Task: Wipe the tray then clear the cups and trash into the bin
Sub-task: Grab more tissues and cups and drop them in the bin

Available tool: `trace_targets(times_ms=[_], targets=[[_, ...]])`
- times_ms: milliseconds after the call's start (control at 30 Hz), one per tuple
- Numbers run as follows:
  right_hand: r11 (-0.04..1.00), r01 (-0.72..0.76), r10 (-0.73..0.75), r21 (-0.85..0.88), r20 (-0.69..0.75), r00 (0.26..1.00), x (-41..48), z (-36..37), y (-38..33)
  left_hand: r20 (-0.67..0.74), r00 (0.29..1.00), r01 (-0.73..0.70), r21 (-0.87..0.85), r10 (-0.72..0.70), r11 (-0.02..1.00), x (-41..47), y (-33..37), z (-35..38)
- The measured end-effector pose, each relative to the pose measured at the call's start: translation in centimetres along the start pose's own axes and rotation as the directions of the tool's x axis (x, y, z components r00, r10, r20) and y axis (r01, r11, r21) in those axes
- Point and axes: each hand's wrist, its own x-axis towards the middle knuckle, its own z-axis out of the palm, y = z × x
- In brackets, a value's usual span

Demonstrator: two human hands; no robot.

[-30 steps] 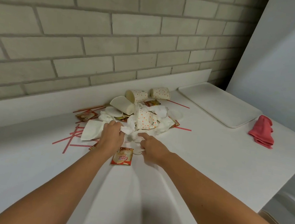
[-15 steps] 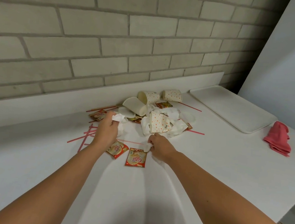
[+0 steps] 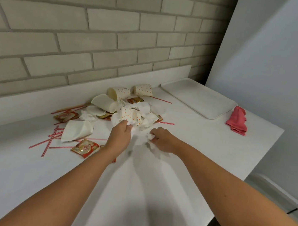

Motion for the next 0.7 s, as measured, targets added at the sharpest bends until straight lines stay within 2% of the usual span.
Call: trace_targets(times_ms=[167,267,400,567,700], targets=[[0.961,-0.046,0.072,0.272,-0.086,0.994,-4.1,-3.0,4.6,0.098,0.993,-0.066,0.002,0.066,0.998,-1.6,4.1,5.3],[0.968,-0.089,0.132,0.233,-0.176,0.975,-6.9,-4.9,8.5,0.178,0.98,-0.099,0.027,0.093,0.995,-3.1,7.0,9.6],[0.959,-0.186,0.234,0.214,-0.225,0.946,-10.0,-7.1,13.9,0.293,0.944,-0.158,0.003,0.151,0.987,-5.2,10.4,15.0],[0.942,-0.234,0.306,0.241,-0.335,0.891,-13.4,-8.5,20.4,0.407,0.89,-0.216,-0.022,0.206,0.976,-7.9,14.1,22.0],[0.886,-0.204,0.39,0.416,-0.433,0.813,-15.6,-8.3,25.9,0.475,0.846,-0.266,-0.02,0.243,0.964,-10.0,16.4,26.9]])
